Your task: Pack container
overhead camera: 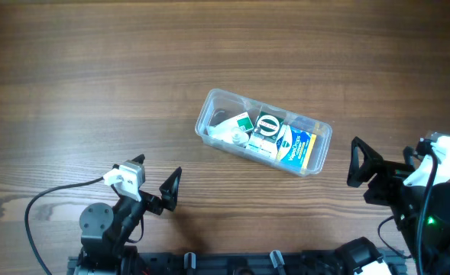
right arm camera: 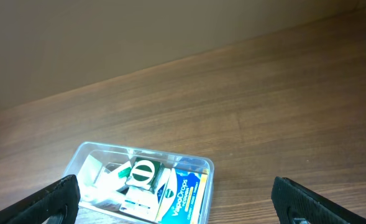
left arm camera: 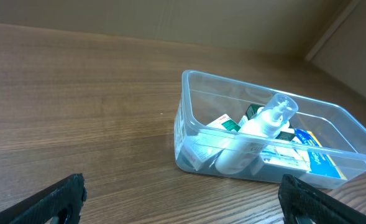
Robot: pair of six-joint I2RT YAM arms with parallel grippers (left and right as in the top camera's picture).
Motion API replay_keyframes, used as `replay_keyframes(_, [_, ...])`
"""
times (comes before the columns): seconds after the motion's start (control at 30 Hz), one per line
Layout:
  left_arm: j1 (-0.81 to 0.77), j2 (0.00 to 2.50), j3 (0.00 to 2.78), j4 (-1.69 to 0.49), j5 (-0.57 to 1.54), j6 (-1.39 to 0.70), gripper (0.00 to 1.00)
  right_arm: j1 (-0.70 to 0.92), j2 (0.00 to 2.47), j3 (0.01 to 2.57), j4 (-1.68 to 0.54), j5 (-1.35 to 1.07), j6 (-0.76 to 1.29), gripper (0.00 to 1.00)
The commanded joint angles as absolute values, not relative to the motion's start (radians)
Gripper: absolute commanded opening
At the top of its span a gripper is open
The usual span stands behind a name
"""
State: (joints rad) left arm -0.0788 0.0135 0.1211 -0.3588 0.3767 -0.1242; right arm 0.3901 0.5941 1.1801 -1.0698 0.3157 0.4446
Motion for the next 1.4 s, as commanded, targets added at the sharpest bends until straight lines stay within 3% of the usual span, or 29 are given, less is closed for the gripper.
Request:
replay_keyframes(0.0, [-0.075, 0.003, 0.11, -0.356, 0.396, -0.119, 1.0, 0.392, 0.591, 1.185, -1.068, 0.328, 0.446, 1.0])
replay_keyframes(0.53, [-0.075, 0.003, 0.11, -0.356, 0.396, -0.119, 1.0, 0.391, 0.59, 1.18, -1.067, 0.33, 0.444, 1.0])
replay_keyframes(0.67, [-0.075, 0.003, 0.11, -0.356, 0.396, -0.119, 1.0, 0.318, 0.554, 1.137, -1.053, 0.366, 0.445, 1.0])
replay_keyframes(0.9, [-0.075, 0.003, 0.11, -0.356, 0.396, -0.119, 1.0, 0.123, 0.381, 0.764, -0.814, 0.254, 0.452, 1.0])
replay_keyframes(1.1, [-0.075, 0.003, 0.11, -0.356, 0.396, -0.119, 1.0, 0.113, 0.141, 0.338, -0.595, 0.052, 0.452, 1.0])
replay_keyframes(1.37, [-0.075, 0.003, 0.11, -0.356, 0.396, -0.119, 1.0, 0.105, 0.022, 0.186, -0.583, 0.035, 0.453, 1.0])
